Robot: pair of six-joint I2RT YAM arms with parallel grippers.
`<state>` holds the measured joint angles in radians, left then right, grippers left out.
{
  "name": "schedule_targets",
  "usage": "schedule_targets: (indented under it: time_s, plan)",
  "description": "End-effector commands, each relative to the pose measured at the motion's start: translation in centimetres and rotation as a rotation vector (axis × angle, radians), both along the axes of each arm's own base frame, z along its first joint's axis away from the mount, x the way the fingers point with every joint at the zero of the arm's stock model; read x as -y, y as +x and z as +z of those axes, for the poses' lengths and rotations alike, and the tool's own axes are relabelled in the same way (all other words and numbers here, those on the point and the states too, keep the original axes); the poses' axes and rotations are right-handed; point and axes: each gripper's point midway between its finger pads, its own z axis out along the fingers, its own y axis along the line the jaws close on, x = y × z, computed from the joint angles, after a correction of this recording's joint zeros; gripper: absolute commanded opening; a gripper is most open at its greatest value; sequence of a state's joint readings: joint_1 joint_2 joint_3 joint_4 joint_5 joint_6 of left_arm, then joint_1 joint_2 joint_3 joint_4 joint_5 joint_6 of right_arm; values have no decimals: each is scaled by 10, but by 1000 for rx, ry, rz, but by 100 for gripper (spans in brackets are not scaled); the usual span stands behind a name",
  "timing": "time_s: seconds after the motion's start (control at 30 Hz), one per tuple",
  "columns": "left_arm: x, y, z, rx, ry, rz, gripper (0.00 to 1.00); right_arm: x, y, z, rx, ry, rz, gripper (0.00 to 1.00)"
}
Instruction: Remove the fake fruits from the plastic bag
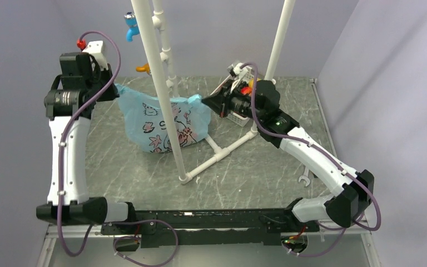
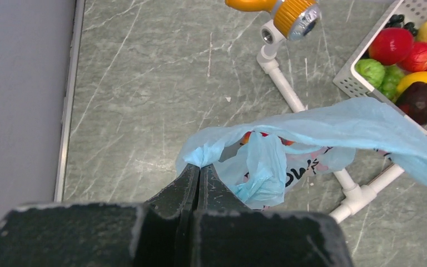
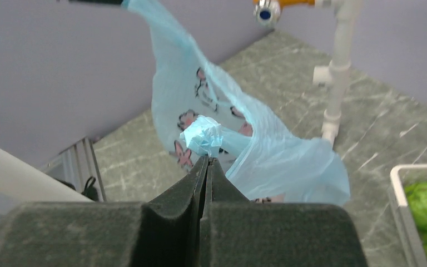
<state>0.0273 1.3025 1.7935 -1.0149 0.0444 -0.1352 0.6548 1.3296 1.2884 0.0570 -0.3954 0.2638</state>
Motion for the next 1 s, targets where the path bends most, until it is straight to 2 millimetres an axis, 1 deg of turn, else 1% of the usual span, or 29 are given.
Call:
schedule_targets:
  time_s: [0.0, 0.03, 0.07, 0.1, 0.13, 0.2, 0.27, 0.3, 0.33, 0.37, 0.4, 0.43, 0.5, 0.53, 0.57, 0.6, 0.63, 0.7, 0.77, 0.83, 0.87, 0.97]
  plan:
    - [-4, 20, 10, -1, 52, -63, 0, 5, -17, 8, 50, 5, 18, 0]
    - [-5, 21, 9, -11, 55, -63, 0, 9, -20, 8, 46, 6, 8, 0]
    - [-4, 21, 10, -15, 52, -64, 4, 12, -24, 7, 39, 10, 13, 0]
    - [-3, 20, 10, -15, 44, -66, 11, 13, -30, 8, 31, 21, 24, 0]
    - [-1, 16, 14, 0, 35, -69, 16, 14, -36, 7, 15, 33, 42, 0]
    - [1, 9, 17, 27, 18, -69, 21, 15, -51, 6, -15, 52, 85, 0]
    - [2, 0, 14, 34, 6, -58, 28, 14, -66, 2, -53, 58, 116, 0]
    - [2, -7, 12, 30, -2, -50, 31, 13, -75, -4, -74, 57, 136, 0]
    - [2, -15, 2, 3, -10, -40, 37, 13, -84, -9, -92, 61, 155, 0]
    - [2, -25, -4, -6, -19, -31, 44, 11, -91, -22, -119, 51, 165, 0]
    - [4, -35, -9, -7, -31, -24, 56, 9, -98, -32, -143, 39, 173, 0]
    - [7, -44, -17, -10, -49, -30, 63, 8, -102, -43, -163, 24, 175, 0]
    - [18, -65, -26, 8, -98, -56, 76, 7, -104, -62, -195, 1, 161, 0]
    - [23, -74, -31, 12, -123, -73, 93, 8, -103, -68, -211, -7, 150, 0]
    - [29, -84, -35, 14, -154, -87, 98, 8, -103, -72, -222, -16, 147, 0]
    - [36, -91, -39, 14, -186, -107, 99, 7, -103, -74, -224, -21, 150, 0]
    - [43, -100, -37, 34, -215, -129, 99, 6, -105, -75, -225, -25, 163, 0]
    - [52, -110, -35, 55, -277, -140, 99, 3, -105, -74, -223, -28, 177, 0]
    - [57, -117, -29, 82, -333, -134, 100, 0, -105, -71, -218, -31, 190, 0]
    - [54, -122, -27, 101, -389, -67, 99, -1, -103, -67, -212, -25, 187, 0]
    - [52, -124, -30, 107, -417, -31, 99, -2, -102, -66, -207, -20, 187, 0]
    - [48, -130, -45, 117, -479, 48, 99, -3, -100, -62, -202, -11, 181, 0]
